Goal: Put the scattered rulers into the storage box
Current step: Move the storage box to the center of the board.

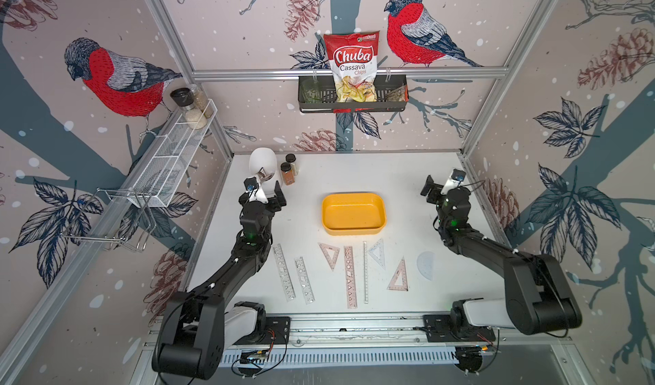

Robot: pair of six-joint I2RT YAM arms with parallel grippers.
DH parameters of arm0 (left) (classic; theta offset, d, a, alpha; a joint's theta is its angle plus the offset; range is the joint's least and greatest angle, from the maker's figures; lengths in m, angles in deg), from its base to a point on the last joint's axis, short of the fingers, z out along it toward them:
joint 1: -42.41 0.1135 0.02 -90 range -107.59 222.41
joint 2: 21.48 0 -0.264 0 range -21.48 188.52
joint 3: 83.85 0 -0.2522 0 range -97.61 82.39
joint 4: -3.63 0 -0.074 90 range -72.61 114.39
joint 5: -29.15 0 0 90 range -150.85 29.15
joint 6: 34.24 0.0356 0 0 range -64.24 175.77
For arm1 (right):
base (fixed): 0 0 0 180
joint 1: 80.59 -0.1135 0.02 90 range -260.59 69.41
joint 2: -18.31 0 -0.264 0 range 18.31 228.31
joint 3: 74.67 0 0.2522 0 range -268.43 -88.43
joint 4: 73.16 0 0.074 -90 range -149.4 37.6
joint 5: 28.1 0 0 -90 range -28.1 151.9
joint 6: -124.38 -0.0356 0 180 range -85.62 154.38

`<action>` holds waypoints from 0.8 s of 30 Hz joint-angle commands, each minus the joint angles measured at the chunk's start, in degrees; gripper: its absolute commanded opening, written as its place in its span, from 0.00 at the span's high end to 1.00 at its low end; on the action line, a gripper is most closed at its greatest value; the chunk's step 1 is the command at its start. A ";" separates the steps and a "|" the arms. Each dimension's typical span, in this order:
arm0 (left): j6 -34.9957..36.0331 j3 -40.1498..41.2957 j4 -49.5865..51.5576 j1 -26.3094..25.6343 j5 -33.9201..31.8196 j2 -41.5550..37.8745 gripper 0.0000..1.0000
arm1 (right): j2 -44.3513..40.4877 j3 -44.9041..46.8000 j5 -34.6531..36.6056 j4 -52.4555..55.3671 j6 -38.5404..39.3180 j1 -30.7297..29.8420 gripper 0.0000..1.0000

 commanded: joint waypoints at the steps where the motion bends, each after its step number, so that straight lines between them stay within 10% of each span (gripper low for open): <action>1: -10.61 -5.61 23.19 -5.87 -0.43 -1.58 0.11 | 2.50 -7.69 1.84 28.92 -8.10 -6.02 0.00; 8: -20.93 -9.98 39.88 -18.04 9.14 -1.47 0.12 | -4.13 -5.03 -14.32 37.10 -9.98 -17.14 0.00; 17: -24.48 -10.71 37.72 -18.00 18.36 8.33 0.11 | -1.32 -0.89 -26.81 29.22 -10.35 -17.92 0.05; 24: -23.34 -19.59 37.53 -17.81 25.71 22.15 0.38 | 6.06 -6.21 -28.63 26.44 -9.62 -17.49 0.21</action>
